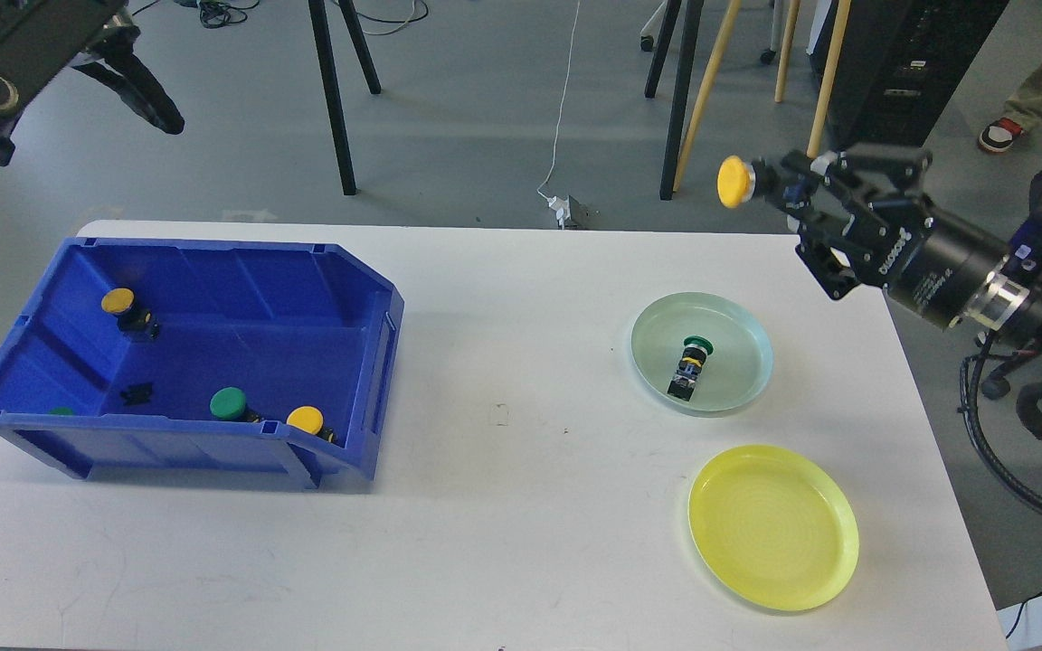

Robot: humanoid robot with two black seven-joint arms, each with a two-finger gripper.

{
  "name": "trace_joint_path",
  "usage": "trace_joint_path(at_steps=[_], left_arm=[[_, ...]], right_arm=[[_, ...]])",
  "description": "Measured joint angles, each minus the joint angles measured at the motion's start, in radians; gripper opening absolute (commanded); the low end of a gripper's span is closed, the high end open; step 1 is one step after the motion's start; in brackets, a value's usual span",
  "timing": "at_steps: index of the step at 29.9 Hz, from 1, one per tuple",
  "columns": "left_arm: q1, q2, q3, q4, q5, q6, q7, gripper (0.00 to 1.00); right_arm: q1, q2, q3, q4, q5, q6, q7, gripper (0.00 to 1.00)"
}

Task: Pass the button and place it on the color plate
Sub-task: 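Carry the yellow button with the right gripper onto the yellow plate, release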

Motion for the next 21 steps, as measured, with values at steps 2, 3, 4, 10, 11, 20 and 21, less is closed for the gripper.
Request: trace_joint_path(at_steps=[2, 3, 4, 10, 11, 20, 21], left_arm=[[-0.015, 0.000, -0.004, 0.015, -0.001, 0.000, -0.001, 0.99], [-0.024, 0.000, -0.006, 0.021, -0.001, 0.000, -0.002, 0.99], [-0.032, -0.001, -0.008, 0.024, -0.002, 0.000, -0.003, 0.99], [-0.061, -0.004, -0.011, 0.028, -0.004, 0.000, -0.003, 0.99], [-0.062, -0.004, -0.011, 0.029, -0.004, 0.000, -0.003, 0.99], [-0.070, -0.009, -0.013, 0.028, -0.005, 0.000, -0.003, 0.99], [-0.071, -0.009, -0.013, 0.028, -0.005, 0.000, -0.003, 0.99]], right_arm=[[-0.057, -0.032, -0.036, 0.020, -0.017, 0.000, 0.001, 0.13], [-0.083, -0.043, -0.048, 0.028, -0.020, -0.001, 0.001, 0.14], [-0.112, -0.053, -0.060, 0.035, -0.023, -0.003, 0.000, 0.14], [-0.226, -0.095, -0.117, 0.032, -0.046, -0.011, -0.004, 0.16], [-0.234, -0.095, -0.126, 0.026, -0.053, -0.012, -0.004, 0.17], [-0.275, 0.021, -0.165, -0.146, -0.072, -0.016, -0.005, 0.43], [-0.275, 0.038, -0.173, -0.162, -0.073, -0.016, -0.005, 0.47]])
